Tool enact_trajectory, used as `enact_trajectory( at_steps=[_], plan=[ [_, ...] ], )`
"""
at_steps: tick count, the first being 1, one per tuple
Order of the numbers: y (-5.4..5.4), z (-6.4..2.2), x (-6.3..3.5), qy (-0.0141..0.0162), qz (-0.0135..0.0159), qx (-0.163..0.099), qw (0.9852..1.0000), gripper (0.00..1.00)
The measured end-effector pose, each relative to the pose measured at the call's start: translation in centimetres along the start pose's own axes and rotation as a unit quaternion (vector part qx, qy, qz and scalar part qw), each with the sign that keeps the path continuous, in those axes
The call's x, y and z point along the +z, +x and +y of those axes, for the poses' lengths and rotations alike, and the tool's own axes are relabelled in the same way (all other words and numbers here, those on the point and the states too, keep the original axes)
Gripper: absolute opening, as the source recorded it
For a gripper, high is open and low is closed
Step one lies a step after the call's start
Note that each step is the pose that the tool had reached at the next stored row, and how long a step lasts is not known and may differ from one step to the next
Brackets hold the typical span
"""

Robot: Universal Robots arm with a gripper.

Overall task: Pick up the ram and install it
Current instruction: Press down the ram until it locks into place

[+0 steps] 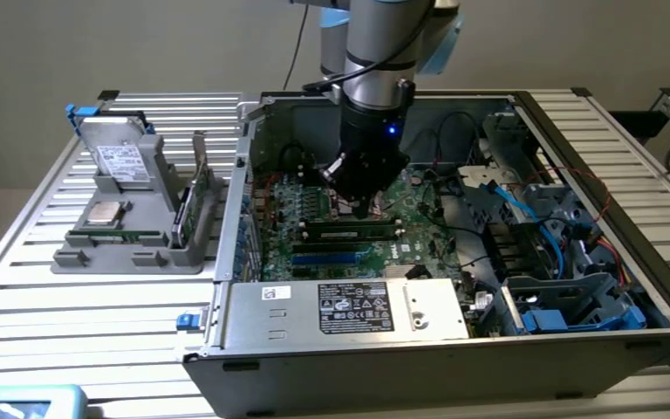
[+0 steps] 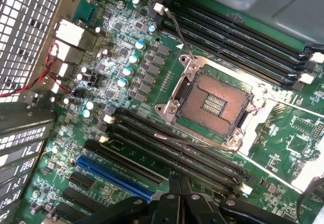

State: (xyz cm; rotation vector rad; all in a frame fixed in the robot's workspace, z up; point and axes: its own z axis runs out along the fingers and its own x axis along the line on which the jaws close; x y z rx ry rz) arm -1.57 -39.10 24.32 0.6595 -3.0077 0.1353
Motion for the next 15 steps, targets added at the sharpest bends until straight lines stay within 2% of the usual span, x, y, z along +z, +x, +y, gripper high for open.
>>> enact_trajectory(
  at_steps=[4, 12, 15],
  plan=[
    [0.0, -0.01, 0.0, 0.0059, 0.0026, 0.017, 0.9998, 0.11],
    [0.0, 0.0, -0.05, 0.0069, -0.0024, 0.056, 0.9984, 0.11],
    [0.0, 0.0, -0.05, 0.0066, -0.003, 0.072, 0.9974, 0.11]
  ],
)
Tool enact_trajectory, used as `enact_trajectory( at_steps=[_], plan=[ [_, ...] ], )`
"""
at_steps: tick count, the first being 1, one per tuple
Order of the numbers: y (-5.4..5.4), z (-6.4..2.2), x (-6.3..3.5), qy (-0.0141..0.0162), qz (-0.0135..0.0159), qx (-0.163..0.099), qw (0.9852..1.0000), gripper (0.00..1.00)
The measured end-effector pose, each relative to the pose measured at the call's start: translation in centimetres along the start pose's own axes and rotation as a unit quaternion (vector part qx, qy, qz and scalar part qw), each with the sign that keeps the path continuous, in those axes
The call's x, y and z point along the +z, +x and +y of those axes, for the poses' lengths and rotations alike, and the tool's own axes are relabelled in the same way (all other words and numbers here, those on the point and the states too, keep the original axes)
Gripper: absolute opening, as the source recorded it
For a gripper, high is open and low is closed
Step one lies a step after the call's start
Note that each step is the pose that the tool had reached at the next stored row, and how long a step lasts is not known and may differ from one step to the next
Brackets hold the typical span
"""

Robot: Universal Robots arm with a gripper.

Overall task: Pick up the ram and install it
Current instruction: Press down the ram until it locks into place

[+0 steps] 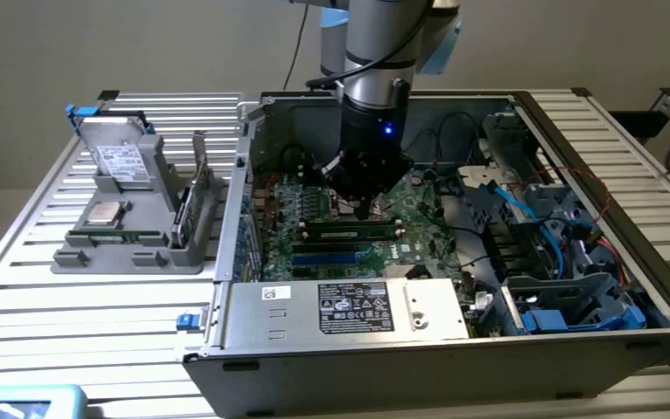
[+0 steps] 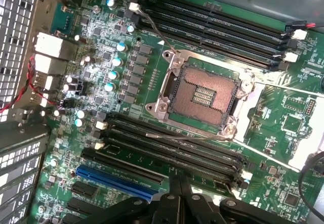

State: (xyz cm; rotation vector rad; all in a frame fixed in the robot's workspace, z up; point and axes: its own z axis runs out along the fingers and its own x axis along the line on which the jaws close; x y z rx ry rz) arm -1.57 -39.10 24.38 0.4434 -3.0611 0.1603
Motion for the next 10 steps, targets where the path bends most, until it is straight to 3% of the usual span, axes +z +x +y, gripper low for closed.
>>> enact_trajectory(
  at_steps=[10],
  plan=[
    [0.0, 0.0, 0.0, -0.0022, 0.0021, 0.052, 0.9986, 0.11]
  ],
)
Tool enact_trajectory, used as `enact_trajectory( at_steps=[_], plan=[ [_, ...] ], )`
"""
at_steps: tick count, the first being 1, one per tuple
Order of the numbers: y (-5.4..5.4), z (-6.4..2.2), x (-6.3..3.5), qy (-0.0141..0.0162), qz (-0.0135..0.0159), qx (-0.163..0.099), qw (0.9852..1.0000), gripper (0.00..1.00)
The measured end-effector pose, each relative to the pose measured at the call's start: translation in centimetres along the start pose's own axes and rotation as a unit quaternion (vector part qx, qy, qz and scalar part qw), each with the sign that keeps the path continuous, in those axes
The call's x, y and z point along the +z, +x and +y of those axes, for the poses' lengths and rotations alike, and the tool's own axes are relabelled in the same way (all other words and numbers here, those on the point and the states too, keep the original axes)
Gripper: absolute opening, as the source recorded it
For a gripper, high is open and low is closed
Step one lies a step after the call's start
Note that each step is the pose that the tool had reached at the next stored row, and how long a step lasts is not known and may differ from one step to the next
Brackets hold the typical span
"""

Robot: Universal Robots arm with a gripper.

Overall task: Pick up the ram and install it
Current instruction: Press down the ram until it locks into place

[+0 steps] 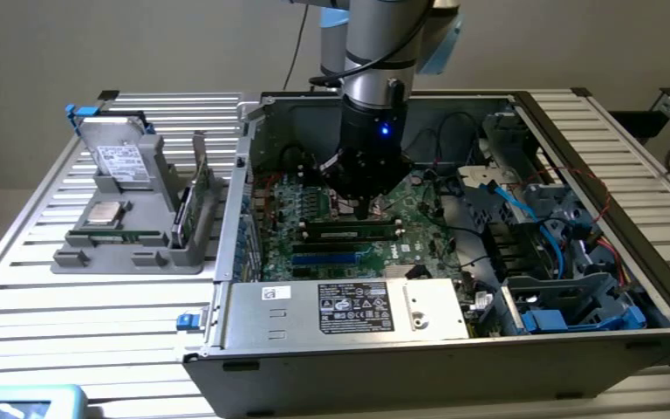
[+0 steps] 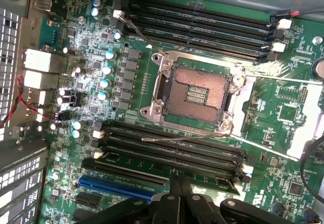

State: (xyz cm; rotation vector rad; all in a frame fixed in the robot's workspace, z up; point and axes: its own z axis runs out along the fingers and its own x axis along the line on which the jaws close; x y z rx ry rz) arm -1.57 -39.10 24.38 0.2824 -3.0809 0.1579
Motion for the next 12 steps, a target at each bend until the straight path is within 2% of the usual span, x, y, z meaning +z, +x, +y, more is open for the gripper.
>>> enact_trajectory(
  at_steps=[8, 12],
  plan=[
    [0.0, 0.0, 0.0, -0.0017, 0.002, 0.04, 0.9992, 0.11],
    [0.0, 0.0, 0.0, -0.0019, 0.0023, 0.045, 0.999, 0.11]
  ],
)
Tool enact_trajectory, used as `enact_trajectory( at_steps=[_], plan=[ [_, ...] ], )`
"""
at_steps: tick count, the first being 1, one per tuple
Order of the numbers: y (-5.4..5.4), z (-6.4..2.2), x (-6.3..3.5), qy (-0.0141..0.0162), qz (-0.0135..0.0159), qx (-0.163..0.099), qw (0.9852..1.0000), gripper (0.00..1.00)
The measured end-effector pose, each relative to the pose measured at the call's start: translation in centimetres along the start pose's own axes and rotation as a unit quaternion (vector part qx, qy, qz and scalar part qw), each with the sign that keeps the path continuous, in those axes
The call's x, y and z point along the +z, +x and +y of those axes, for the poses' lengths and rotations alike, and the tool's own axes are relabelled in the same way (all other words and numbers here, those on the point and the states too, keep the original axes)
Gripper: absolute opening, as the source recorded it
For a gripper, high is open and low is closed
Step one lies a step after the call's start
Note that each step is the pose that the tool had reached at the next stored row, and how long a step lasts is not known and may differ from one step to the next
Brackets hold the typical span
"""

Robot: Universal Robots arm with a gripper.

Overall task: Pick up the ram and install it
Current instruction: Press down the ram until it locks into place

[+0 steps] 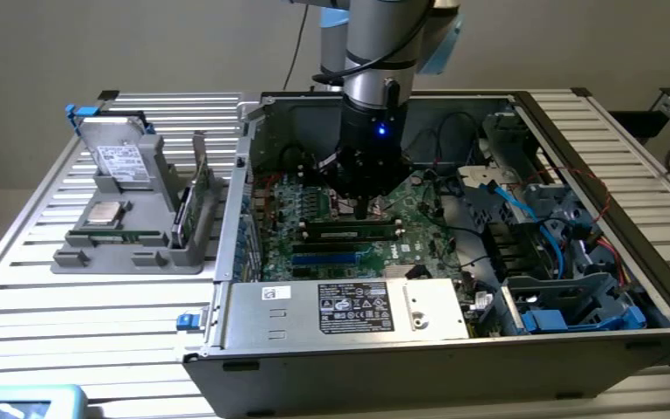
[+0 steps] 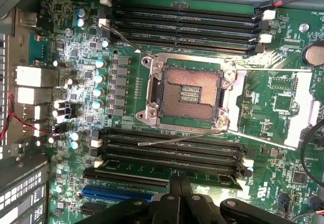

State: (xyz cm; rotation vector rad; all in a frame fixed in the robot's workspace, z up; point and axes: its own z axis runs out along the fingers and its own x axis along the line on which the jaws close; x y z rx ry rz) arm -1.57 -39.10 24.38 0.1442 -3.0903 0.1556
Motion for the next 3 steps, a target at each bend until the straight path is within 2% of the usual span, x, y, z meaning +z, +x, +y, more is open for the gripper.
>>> enact_trajectory(
  at_steps=[3],
  plan=[
    [0.0, 0.0, 0.0, 0.0, 0.0, 0.0, 1.0, 0.11]
  ],
)
